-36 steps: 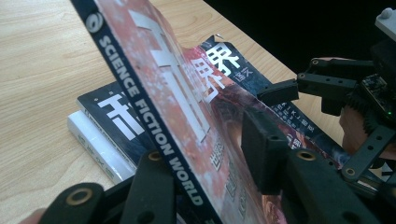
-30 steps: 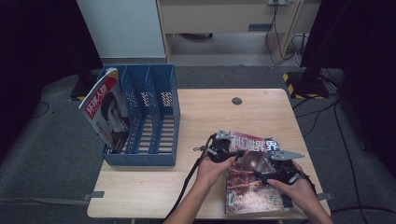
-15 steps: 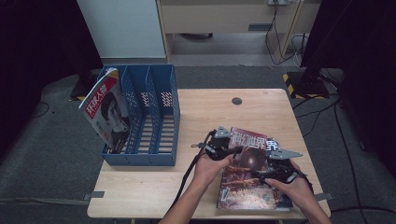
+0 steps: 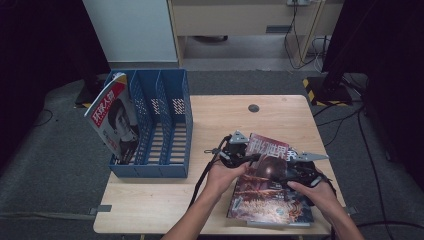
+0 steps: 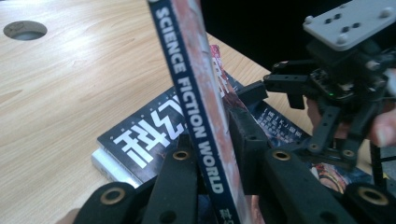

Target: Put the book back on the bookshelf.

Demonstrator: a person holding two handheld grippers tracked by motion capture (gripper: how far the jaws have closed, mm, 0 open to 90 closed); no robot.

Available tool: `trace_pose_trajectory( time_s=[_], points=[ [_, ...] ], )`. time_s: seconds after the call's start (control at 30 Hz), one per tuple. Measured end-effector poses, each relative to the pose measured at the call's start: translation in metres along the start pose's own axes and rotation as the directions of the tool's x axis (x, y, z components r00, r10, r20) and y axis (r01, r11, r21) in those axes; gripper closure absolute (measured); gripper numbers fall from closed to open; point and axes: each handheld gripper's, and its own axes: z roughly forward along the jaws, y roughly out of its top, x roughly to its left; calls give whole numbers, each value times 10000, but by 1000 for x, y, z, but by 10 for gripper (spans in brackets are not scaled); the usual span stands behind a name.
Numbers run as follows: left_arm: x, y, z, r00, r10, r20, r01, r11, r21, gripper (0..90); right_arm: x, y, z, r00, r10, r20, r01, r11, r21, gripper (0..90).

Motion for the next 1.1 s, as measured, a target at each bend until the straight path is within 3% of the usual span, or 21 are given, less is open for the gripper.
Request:
trace_pose_trajectory(
  time_s=[0.1, 0.3, 0.67, 1.1],
  points=[
    [1, 4, -1, 9999, 103, 87, -102, 9999, -46, 814, -4, 2, 0, 9998, -114, -185, 115, 9999, 32, 54],
    [0, 6, 0, 9998, 174, 29, -174, 9998, 15, 818, -7, 7, 1, 9999, -86, -129, 86, 10000, 6, 60],
    [-6, 7, -2, 9989, 458, -106, -460, 9989, -96, 819, -7, 1, -11, 9989, -428, -167, 425, 9989, -221, 79],
    [-4, 8, -5, 9986, 527, -22, -528, 9983, -245, 824, -8, 11, 3, 9975, -351, -618, 341, 9993, -178, 77]
  ],
)
